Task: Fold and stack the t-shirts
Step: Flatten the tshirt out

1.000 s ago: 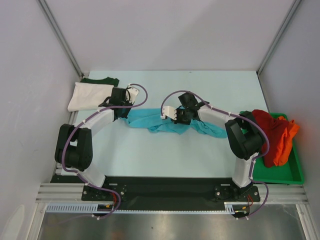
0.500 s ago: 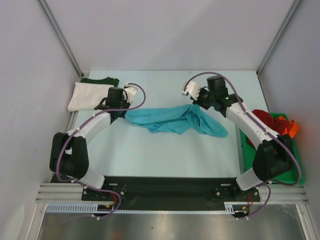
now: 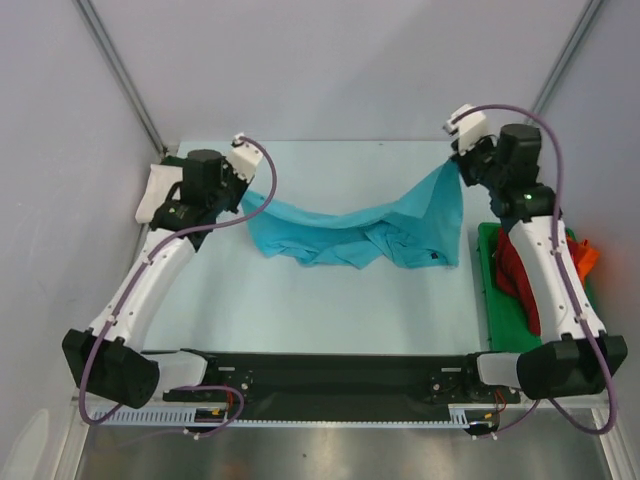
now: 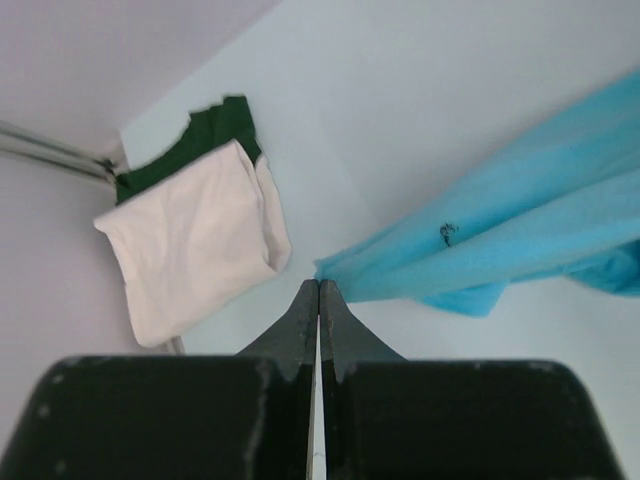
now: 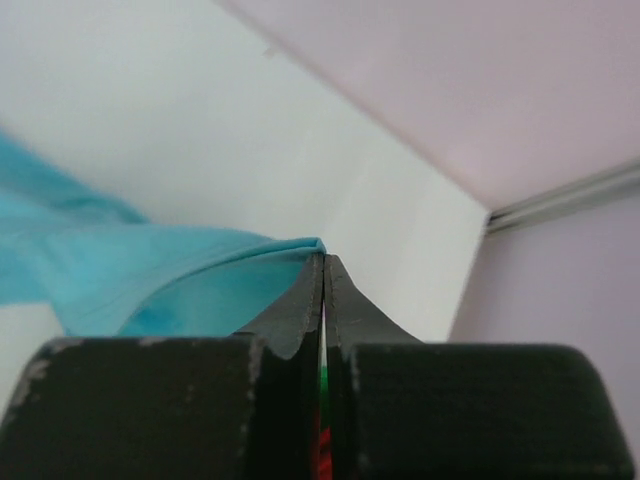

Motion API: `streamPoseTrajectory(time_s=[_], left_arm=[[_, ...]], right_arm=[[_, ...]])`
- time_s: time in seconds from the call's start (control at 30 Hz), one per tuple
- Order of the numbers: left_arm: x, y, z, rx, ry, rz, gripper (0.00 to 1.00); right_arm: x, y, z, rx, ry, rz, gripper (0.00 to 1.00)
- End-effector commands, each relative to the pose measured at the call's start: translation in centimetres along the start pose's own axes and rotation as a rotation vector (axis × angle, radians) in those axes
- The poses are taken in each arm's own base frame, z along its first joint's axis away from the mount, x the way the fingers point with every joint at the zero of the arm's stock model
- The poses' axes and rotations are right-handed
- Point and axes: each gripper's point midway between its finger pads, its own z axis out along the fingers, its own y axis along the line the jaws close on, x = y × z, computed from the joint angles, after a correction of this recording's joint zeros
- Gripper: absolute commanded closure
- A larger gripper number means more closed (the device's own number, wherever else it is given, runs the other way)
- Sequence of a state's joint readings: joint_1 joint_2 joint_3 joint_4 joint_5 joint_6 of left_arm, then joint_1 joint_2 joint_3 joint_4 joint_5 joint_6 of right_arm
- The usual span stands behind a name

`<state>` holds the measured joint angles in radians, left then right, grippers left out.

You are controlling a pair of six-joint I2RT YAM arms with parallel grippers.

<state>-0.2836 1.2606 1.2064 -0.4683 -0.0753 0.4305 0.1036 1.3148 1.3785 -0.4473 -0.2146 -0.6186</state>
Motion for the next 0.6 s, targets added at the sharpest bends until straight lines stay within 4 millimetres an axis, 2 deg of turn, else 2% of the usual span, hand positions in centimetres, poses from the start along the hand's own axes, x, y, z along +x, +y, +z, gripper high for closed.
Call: streamPoseTrajectory(time_s=[0.0, 0.07, 0.1, 0.17, 0.2, 0.23, 0.27, 0.3, 0.37, 0.4, 0.47, 0.57], left_arm=[[-5.9, 2.6, -4.5, -0.038, -0.135, 0.023, 1.0], [-7.1, 3.2, -5.5, -0.045, -0.156, 0.031, 1.0], [-8.7, 4.0, -6.5, -0.062, -0.194, 0.033, 1.0], [-10.0, 4.4, -7.5, -0.068, -0.213, 0.043, 1.0], [-11.9, 5.2, -9.0, -0.088, -0.26, 0.044, 1.0], [-12.7, 5.1, -9.7, -0.09, -0.277, 0.054, 1.0], [-13.5, 5.7, -10.6, -0.115, -0.297, 0.068, 1.0], [-14.8, 6.3, -12.5, -0.138, -0.349, 0.071, 1.0], [-15.8, 6.7, -14.1, -0.153, -0.392, 0.09, 1.0], [-16.5, 7.2, -15.5, -0.167, -0.424, 0.091, 0.99], [-16.9, 7.7, -16.9, -0.188, -0.448, 0.098, 1.0], [-17.6, 8.1, -19.7, -0.207, -0.51, 0.107, 0.99]], right_arm=[[-6.5, -5.9, -5.2, 0.192, -0.205, 0.078, 1.0], [-7.9, -6.8, -6.3, 0.211, -0.251, 0.126, 1.0], [-7.9, -8.0, -7.1, 0.241, -0.261, 0.144, 1.0], [-10.1, -8.6, -9.2, 0.253, -0.332, 0.169, 1.0], [-10.9, -8.7, -10.0, 0.253, -0.356, 0.167, 1.0], [-12.4, -8.9, -11.9, 0.276, -0.406, 0.15, 1.0], [-13.1, -8.9, -12.7, 0.283, -0.43, 0.149, 1.0], [-13.9, -9.0, -13.8, 0.295, -0.457, 0.145, 1.0], [-15.8, -8.9, -16.6, 0.315, -0.522, 0.127, 1.0], [-16.3, -8.7, -17.4, 0.315, -0.542, 0.123, 1.0], [-17.7, -8.4, -19.9, 0.331, -0.591, 0.104, 1.0], [-18.9, -8.1, -22.6, 0.353, -0.635, 0.098, 1.0]])
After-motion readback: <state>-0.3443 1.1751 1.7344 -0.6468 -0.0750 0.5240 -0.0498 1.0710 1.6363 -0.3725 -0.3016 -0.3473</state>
